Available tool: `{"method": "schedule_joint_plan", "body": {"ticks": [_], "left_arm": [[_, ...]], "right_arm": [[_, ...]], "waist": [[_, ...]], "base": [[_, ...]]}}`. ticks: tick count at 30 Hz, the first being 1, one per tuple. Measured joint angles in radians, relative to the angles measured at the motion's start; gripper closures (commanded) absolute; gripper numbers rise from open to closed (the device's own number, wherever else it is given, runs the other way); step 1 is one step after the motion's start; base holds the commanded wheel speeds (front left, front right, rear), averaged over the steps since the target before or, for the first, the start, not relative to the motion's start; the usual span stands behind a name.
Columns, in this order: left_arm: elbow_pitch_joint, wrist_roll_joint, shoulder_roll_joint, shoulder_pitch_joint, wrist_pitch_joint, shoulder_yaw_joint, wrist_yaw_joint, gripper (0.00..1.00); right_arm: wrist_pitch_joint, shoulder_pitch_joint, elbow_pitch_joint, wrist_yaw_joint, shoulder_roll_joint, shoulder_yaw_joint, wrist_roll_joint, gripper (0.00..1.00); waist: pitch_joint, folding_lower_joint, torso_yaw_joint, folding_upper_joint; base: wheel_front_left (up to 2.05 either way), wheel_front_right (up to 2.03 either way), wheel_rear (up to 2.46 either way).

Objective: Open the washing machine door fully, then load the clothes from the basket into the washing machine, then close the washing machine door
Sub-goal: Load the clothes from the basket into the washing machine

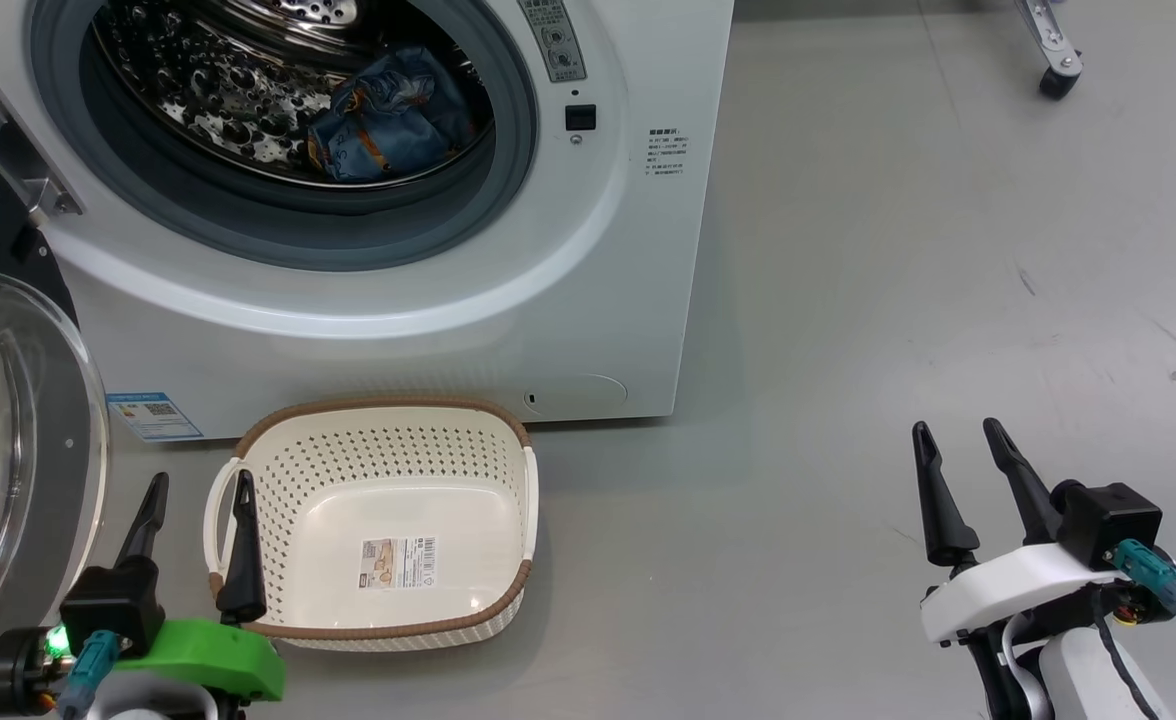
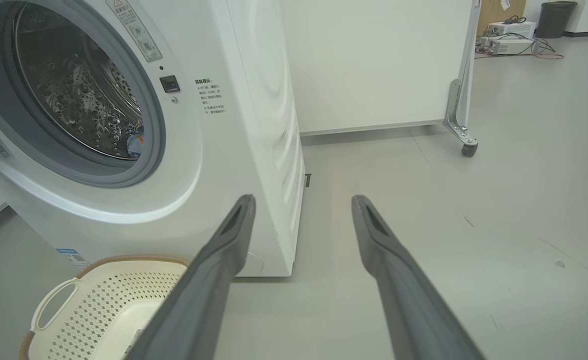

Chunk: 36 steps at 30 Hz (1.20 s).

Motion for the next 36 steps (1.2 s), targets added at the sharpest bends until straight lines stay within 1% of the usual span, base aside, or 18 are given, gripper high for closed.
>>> {"method": "schedule_joint_plan", "body": {"ticks": [17,36], "left_arm": [[-0.043,0.0,-0.019,0.026,0.0,0.003,0.0,0.0],[-0.062,-0.002,-0.022,0.038,0.0,0.0,-0.01,0.0]], "right_arm": [[0.0,0.021,-0.024,0.0,0.004,-0.012,-0.004,0.0],[0.0,0.021,-0.027,0.0,0.005,-0.013,-0.022,0.0]], "waist": [[-0.002,0.0,0.004,0.0],[0.004,0.0,0.012,0.0]], "base": [[0.0,0.0,0.0],[0.0,0.0,0.0]]}}
